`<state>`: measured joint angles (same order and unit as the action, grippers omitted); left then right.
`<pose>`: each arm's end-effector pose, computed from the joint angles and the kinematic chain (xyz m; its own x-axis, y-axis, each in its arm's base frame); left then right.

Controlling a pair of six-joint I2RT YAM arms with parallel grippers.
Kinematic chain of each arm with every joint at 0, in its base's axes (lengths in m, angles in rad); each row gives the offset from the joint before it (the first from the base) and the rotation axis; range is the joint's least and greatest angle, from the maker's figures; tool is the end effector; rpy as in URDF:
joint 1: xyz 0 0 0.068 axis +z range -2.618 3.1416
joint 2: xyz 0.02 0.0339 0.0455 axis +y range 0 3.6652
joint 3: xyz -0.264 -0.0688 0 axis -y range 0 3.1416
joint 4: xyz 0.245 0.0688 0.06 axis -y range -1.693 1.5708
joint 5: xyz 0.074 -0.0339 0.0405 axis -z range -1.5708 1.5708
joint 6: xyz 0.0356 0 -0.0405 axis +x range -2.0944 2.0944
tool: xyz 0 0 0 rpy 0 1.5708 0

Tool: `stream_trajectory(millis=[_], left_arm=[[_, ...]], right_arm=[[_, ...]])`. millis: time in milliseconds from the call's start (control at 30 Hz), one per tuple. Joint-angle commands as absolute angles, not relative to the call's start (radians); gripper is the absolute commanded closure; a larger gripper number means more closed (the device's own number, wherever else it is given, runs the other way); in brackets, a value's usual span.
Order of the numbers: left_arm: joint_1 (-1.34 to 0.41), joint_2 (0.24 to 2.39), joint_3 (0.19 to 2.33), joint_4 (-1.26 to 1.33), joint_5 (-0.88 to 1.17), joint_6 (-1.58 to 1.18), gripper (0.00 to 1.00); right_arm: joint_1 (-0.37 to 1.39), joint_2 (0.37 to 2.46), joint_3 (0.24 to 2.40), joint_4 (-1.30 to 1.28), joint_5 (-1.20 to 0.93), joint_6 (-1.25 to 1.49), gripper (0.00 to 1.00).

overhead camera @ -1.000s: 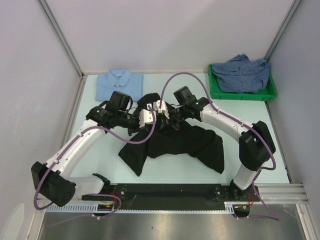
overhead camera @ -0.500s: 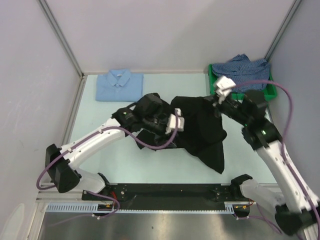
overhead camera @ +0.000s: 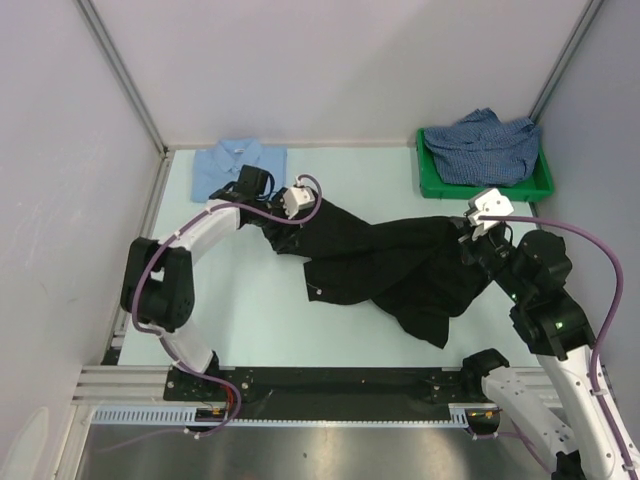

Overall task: Fold and stack the long sleeve shirts
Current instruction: Flatten the shirt out

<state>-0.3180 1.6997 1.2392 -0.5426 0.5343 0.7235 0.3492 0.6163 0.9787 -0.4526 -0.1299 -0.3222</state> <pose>0.3328 -0.1286 0.2320 -0.2499 0.6821 -0.6872 0.9268 0.3740 0.0342 0.1123 0.0458 0.3992 0.0655 -0.3103 -0.9484 -0.4636 0.8322 -0.3043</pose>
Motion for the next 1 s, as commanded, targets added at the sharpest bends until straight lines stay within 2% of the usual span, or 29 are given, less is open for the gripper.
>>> stream_trajectory(millis=[0, 300, 333, 533, 800, 967], left_arm=[[-0.302, 1.642, 1.211, -0.402, 0.502, 0.796, 0.16], [-0.287, 1.393, 0.827, -0.132, 0.428, 0.847, 0.13], [-0.288, 1.390, 0.778, -0.095, 0.417, 0.853, 0.05], [-0.360, 1.422, 0.674, 0.124, 0.289, 0.916, 0.03], [-0.475, 1.546, 0.586, 0.435, 0.111, 0.974, 0.10], [-0.497, 1.641, 0.617, 0.520, 0.035, 0.970, 0.21]], right_arm=[[0.347, 0.620, 0.980, -0.431, -0.094, -0.319, 1.00], [0.337, 0.690, 1.002, -0.318, -0.045, -0.305, 1.00], [0.334, 0.701, 1.002, -0.311, -0.041, -0.304, 1.00], [0.321, 0.729, 1.006, -0.288, -0.049, -0.295, 1.00], [0.304, 0.765, 1.048, -0.256, -0.028, -0.293, 1.00], [0.288, 0.785, 1.077, -0.256, -0.031, -0.296, 1.00]])
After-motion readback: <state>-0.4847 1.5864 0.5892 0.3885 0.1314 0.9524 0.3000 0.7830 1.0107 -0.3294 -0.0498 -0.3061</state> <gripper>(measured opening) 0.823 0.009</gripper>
